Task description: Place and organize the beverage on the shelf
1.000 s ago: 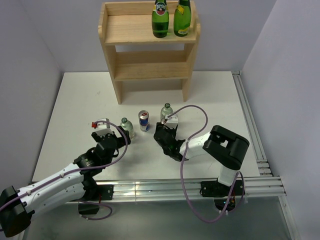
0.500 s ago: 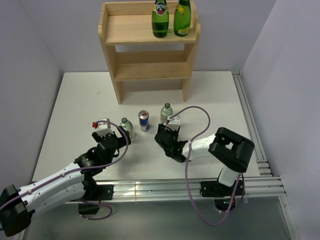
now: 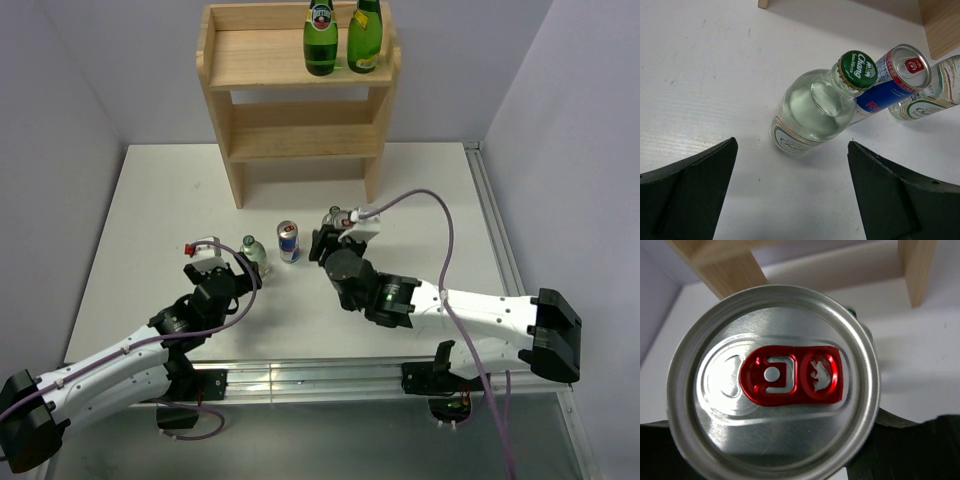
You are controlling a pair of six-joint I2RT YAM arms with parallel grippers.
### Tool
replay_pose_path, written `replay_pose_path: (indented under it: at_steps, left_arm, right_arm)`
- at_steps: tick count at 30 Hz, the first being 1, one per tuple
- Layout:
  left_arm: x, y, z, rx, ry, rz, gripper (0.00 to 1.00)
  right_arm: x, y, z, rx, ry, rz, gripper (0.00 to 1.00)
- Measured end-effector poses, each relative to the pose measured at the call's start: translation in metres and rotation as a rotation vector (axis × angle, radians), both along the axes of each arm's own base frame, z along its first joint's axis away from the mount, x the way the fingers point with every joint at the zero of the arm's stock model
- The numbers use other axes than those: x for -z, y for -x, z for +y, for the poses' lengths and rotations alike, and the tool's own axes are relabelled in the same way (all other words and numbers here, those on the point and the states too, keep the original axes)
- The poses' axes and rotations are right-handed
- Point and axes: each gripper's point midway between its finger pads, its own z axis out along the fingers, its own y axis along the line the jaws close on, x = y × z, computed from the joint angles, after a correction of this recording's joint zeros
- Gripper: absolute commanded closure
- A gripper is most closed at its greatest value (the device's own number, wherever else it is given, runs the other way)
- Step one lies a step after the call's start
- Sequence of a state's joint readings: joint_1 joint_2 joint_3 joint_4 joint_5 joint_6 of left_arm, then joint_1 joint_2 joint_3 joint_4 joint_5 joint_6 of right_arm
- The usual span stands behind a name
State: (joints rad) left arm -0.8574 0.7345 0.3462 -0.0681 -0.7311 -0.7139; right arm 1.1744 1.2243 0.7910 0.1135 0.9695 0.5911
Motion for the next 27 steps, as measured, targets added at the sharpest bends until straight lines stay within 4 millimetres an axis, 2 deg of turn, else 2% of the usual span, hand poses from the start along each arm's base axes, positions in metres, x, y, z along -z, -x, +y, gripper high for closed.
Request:
replay_pose_path:
  at_steps: [3, 6, 10, 14, 17, 24, 27]
  left_arm:
    - [0.000, 0.000, 0.000, 0.000, 0.001, -0.001, 0.01]
    - [-0.002, 0.000, 0.000, 0.000, 0.006, -0.005, 0.01]
    - [-0.003, 0.000, 0.000, 0.000, 0.010, -0.009, 0.01]
    - [-0.003, 0.000, 0.000, 0.000, 0.010, -0.009, 0.01]
    - [-0.003, 0.000, 0.000, 0.000, 0.010, -0.009, 0.01]
    - [-0.005, 0.000, 0.000, 0.001, 0.017, -0.015, 0.01]
    - [-0.006, 0.000, 0.000, 0.001, 0.018, -0.016, 0.01]
  right_arm:
    - [-0.049, -0.014, 0.000, 0.010, -0.018, -0.059, 1.00]
    - [-0.090, -0.042, -0.008, 0.041, -0.032, -0.103, 1.00]
    - [-0.121, -0.091, -0.028, 0.116, 0.000, -0.135, 1.00]
    - [-0.129, -0.133, -0.039, 0.159, 0.044, -0.131, 1.00]
    - [-0.128, -0.161, -0.041, 0.176, 0.086, -0.117, 1.00]
    - [-0.110, -0.208, -0.037, 0.181, 0.170, -0.072, 1.00]
    - [-0.102, -0.224, -0.043, 0.189, 0.197, -0.049, 1.00]
